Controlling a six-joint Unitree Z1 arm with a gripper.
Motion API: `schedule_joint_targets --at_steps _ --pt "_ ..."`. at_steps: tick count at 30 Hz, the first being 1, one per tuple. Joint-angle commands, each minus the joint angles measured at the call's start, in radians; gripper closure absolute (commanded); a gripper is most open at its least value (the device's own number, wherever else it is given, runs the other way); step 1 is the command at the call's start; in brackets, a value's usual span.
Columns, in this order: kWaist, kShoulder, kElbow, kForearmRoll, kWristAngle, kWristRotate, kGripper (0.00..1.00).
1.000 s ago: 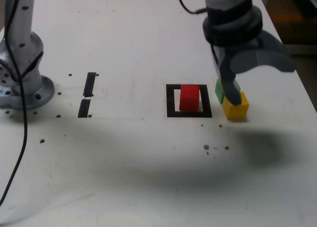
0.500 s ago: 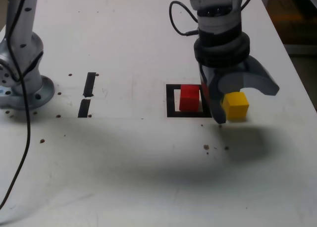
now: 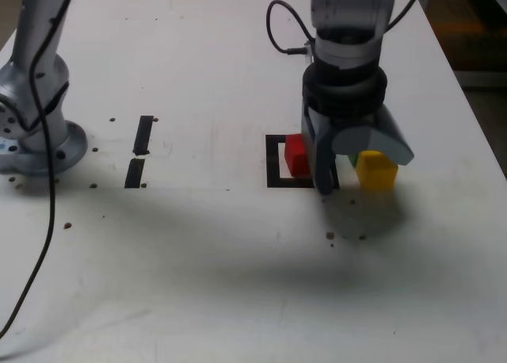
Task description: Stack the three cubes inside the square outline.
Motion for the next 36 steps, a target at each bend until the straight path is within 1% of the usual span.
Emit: schedule_joint_targets --at_steps 1,4,6,12,24,36 --pt "0.002 0.009 -0.031 0.031 0.025 0.012 0.07" --pt "0.002 0.016 -0.062 0.062 0.054 0.029 0.07" --pt "0.002 0.018 -0.080 0.077 0.065 0.041 0.07" --pt "-0.012 0.032 -0.143 0.120 0.077 0.063 0.08" --pt "-0.025 0.102 -0.239 0.167 0.052 0.064 0.09" --pt "-0.017 0.170 -0.286 0.171 0.017 0.068 0.10"
